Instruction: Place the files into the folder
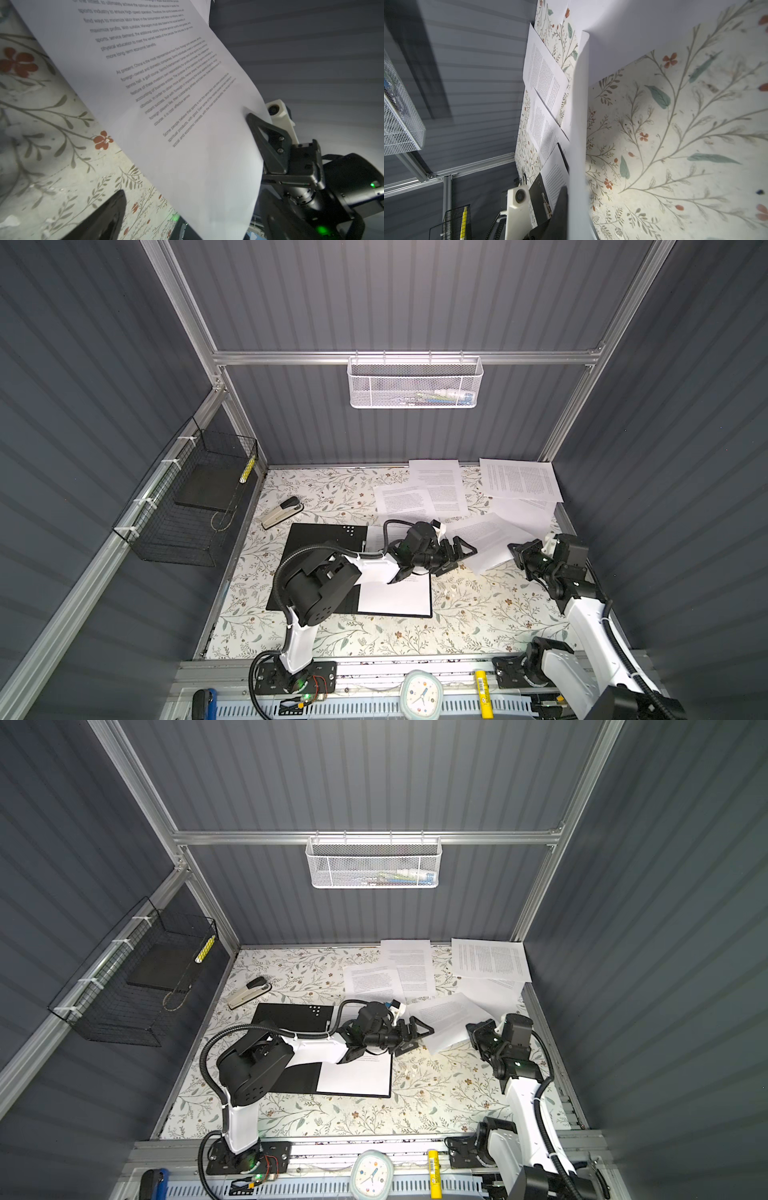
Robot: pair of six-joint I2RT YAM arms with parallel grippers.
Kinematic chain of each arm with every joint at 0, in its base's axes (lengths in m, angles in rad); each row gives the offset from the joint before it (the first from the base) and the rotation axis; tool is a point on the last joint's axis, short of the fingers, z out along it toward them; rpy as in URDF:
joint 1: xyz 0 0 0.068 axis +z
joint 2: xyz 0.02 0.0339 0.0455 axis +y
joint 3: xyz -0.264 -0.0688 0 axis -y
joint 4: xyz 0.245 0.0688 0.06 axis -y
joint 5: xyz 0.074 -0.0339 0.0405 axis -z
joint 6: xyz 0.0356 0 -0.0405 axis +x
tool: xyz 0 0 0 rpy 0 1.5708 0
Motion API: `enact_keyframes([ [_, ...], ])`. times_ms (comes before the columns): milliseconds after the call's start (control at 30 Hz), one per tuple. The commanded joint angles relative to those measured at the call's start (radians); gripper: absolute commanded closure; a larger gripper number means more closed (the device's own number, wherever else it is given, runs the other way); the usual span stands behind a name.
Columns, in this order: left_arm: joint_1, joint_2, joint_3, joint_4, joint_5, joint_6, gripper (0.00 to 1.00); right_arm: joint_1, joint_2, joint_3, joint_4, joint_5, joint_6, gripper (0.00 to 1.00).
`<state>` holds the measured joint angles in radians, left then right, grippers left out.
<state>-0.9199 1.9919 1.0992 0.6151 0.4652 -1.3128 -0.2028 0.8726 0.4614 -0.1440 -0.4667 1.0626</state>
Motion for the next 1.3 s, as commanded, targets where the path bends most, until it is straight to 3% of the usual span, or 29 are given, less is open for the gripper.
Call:
enact_keyframes([
  [0, 0.002, 0.041, 0.015, 0.196, 0.005, -0.163, 0.06, -0.004, -0.02, -0.018, 0.011, 0.002, 0.024, 1.0],
  [133, -0.005, 0.062, 0.0, 0.225, -0.024, -0.212, 0.17, -0.004, -0.016, -0.023, 0.018, -0.001, 0.031, 1.0],
  [233, -0.013, 0.059, -0.018, 0.239, -0.024, -0.262, 0.18, -0.005, -0.008, -0.021, 0.019, 0.006, 0.025, 1.0],
  [300, -0.016, 0.003, -0.047, 0.157, -0.06, -0.201, 0.17, -0.005, 0.0, -0.021, 0.023, 0.004, 0.025, 1.0],
  [400, -0.017, -0.103, -0.046, -0.117, -0.129, -0.031, 0.12, -0.005, 0.008, -0.024, 0.03, 0.002, 0.025, 1.0],
  [500, -0.029, -0.116, -0.014, -0.249, -0.128, 0.021, 0.11, -0.004, 0.009, -0.029, 0.037, 0.0, 0.026, 1.0],
  [733, -0.068, 0.016, -0.013, -0.011, -0.054, -0.145, 0.16, -0.005, 0.008, -0.034, 0.044, -0.003, 0.034, 1.0],
  [967, -0.082, 0.065, 0.028, 0.051, -0.055, -0.197, 0.22, -0.006, 0.002, -0.035, 0.037, -0.009, 0.03, 1.0],
  [1033, -0.081, 0.073, 0.029, 0.074, -0.064, -0.208, 0.33, -0.005, 0.001, -0.039, 0.037, -0.006, 0.031, 1.0],
  [1167, -0.081, 0.1, 0.051, 0.107, -0.061, -0.212, 0.64, -0.005, -0.007, -0.046, 0.031, -0.003, 0.022, 1.0],
  [1267, -0.08, 0.11, 0.063, 0.105, -0.062, -0.212, 0.77, -0.007, -0.021, -0.044, 0.015, 0.001, 0.012, 1.0],
])
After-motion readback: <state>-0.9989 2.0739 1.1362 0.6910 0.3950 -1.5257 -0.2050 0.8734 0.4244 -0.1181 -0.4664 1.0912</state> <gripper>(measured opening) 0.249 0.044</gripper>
